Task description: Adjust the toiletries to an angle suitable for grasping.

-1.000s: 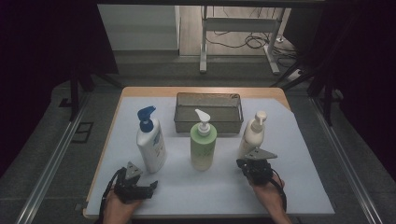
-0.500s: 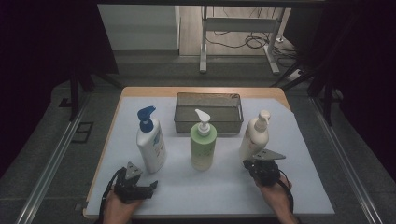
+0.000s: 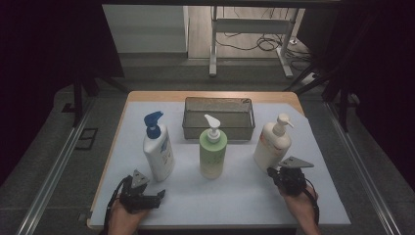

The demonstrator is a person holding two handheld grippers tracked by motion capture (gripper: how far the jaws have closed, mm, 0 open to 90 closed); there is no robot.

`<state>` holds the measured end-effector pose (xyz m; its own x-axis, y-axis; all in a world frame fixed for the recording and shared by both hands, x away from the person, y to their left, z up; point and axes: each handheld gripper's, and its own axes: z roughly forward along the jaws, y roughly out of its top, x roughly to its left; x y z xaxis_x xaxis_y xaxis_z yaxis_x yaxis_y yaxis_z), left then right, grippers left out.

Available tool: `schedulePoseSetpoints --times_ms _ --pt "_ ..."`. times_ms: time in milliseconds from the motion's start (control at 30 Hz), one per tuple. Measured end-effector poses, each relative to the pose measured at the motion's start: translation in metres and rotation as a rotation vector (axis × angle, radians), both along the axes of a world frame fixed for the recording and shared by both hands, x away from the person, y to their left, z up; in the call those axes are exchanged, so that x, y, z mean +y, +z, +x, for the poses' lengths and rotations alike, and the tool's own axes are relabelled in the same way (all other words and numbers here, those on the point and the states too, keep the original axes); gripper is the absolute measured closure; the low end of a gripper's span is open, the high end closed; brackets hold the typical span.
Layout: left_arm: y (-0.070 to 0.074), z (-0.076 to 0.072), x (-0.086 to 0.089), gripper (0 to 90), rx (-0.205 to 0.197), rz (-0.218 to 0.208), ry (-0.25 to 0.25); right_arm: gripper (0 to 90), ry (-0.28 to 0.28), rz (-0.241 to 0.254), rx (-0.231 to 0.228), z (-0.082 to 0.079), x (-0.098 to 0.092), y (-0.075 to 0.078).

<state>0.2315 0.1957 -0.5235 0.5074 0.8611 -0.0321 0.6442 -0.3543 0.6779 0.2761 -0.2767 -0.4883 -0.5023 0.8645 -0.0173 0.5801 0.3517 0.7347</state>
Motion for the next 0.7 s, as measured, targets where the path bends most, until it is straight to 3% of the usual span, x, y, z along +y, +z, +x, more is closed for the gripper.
schedulePoseSetpoints --times_ms 233,433,700 --pt "0.0 0.0 0.0 11.7 0.0 0.0 0.0 88.3 -0.02 0.004 0.001 0.004 -0.011 -0.001" --pt "0.0 0.0 0.0 11.7 0.0 0.0 0.0 86.1 0.009 0.026 0.015 0.002 -0.011 -0.002" --pt "0.0 0.0 0.0 11.7 0.0 0.0 0.0 76.3 0.055 0.047 0.016 -0.008 -0.01 0.013"
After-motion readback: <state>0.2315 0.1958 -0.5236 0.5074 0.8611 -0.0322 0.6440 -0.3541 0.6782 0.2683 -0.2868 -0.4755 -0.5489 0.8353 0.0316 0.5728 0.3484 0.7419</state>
